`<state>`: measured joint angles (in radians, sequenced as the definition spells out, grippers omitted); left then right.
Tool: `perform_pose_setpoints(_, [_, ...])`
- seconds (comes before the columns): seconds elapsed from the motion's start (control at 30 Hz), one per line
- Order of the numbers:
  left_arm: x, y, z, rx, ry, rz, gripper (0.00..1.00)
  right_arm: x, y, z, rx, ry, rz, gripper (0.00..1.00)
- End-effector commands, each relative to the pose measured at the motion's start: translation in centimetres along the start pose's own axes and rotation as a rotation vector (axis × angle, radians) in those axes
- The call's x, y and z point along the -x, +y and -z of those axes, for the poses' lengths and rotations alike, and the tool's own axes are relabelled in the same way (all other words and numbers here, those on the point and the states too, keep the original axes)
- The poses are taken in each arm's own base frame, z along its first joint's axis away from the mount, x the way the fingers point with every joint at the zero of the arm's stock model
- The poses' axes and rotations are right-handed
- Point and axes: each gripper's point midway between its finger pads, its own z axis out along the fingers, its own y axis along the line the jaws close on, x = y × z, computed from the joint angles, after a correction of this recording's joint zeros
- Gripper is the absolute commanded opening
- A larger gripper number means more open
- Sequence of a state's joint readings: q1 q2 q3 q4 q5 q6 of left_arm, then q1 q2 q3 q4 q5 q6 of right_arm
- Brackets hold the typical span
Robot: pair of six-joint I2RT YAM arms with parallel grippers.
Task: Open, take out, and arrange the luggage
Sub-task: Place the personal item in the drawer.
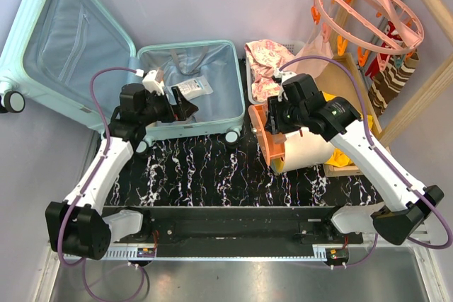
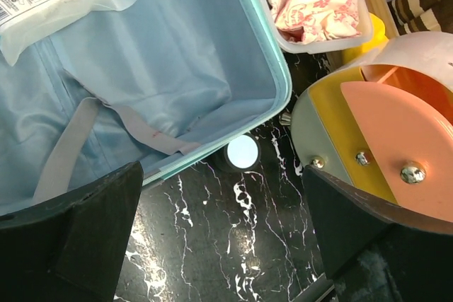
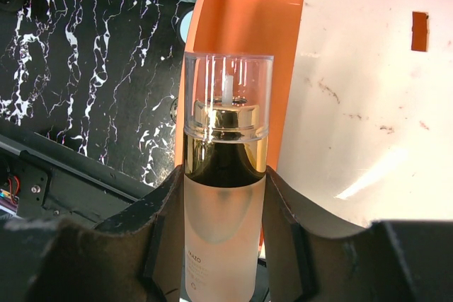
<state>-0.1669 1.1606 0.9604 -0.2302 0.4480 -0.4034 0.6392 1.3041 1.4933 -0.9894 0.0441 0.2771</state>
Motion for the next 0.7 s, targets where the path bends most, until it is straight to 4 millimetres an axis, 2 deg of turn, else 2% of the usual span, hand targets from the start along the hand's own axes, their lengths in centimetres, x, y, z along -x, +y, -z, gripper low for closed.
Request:
perform_pose_setpoints(0.0, [2.0, -2.6, 1.0, -0.089, -0.070, -0.056, 0.99, 1.1, -0.9, 0.7, -0.050, -0.057, 0.005, 0.29])
perform_pose_setpoints(0.03, [1.8, -2.7, 1.0, -0.092, -0.065, -0.056, 0.99, 1.2, -0.9, 0.6, -0.052, -0.056, 0.008, 0.34])
perform_pose_setpoints(0.1, [1.6, -2.7, 0.9, -0.094, -0.060, -0.056, 0.99, 1.3, -1.0, 0.5, -0.058, -0.058, 0.015, 0.35])
perform_pose_setpoints(0.37, [1.2, -2.8, 0.5, -0.106, -0.036, -0.049, 0.99, 2.1, -1.3, 0.0, -0.084, -0.068, 0.032, 0.51])
perform_pose_setpoints(0.67, [1.1, -2.9, 0.4, -0.116, -0.029, -0.046, 0.99, 2.2, -1.5, 0.0, -0.099, -0.078, 0.023, 0.57])
